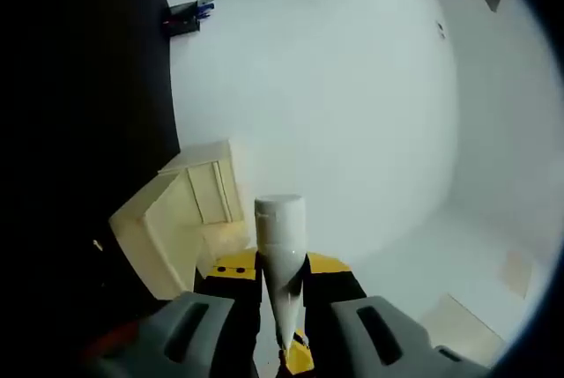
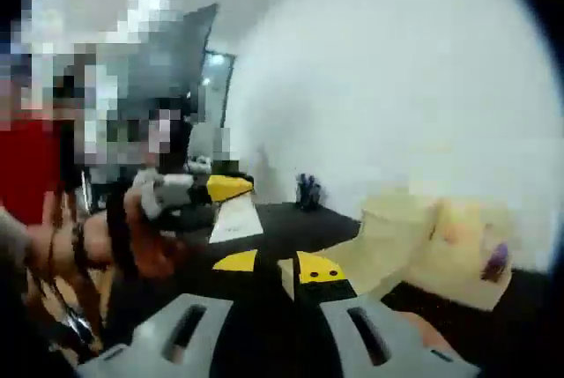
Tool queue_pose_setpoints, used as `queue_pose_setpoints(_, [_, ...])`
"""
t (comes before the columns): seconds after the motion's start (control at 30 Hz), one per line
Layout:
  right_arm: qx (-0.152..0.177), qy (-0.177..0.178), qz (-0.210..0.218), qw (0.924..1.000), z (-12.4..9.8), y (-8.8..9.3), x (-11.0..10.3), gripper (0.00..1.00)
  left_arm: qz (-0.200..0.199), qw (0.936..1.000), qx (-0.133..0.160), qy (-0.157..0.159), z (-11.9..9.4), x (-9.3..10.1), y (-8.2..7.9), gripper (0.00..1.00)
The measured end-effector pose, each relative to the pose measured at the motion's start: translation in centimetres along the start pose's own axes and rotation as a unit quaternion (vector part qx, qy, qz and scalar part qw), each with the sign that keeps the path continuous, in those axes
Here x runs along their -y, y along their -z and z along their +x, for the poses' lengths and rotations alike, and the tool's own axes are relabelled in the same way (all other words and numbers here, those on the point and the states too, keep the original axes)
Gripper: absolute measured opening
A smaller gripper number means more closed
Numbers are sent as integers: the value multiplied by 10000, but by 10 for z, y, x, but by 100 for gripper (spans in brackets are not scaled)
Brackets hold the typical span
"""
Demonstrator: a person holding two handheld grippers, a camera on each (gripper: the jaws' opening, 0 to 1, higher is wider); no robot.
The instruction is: Open the drawer, pick up the cosmetic bottles from the table one by one, place them into the drawer, release the gripper, close the drawer, and move the gripper away
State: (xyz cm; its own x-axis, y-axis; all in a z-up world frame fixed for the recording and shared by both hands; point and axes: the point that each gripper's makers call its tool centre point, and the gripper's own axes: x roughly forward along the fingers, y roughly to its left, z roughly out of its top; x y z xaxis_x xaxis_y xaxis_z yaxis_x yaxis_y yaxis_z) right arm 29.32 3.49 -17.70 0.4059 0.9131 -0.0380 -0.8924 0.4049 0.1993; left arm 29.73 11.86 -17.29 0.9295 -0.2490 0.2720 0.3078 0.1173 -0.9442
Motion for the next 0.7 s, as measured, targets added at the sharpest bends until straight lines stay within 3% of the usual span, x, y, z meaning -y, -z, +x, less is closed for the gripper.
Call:
queue_pose_setpoints(0.07, [-5,-221,1005,9947,3,4,0,11,-12,10000,11,22,1,1,2,21])
queue_pose_setpoints(0.17, [109,-497,1855,9813,7,6,-1,11,-40,10000,-10,69,2,4,7,21])
queue_pose_setpoints(0.27, [183,-788,2903,9535,12,5,3,11,29,10000,-61,64,2,4,12,21])
queue_pose_setpoints(0.3, [218,-927,3260,9406,13,3,1,11,11,10000,-65,52,18,-2,-7,21])
queue_pose_setpoints(0.33, [141,-957,3526,9307,15,7,0,11,5,10000,-63,54,20,-3,-10,21])
queue_pose_setpoints(0.4, [155,-1159,3862,9150,17,10,-10,11,12,10000,-60,60,20,-3,-6,21])
queue_pose_setpoints(0.5, [306,-1268,4161,8999,19,8,-17,11,27,10000,-71,56,20,-3,0,21])
queue_pose_setpoints(0.7, [315,-1337,4320,8914,28,6,-13,10,4,10000,-70,61,20,-4,5,21])
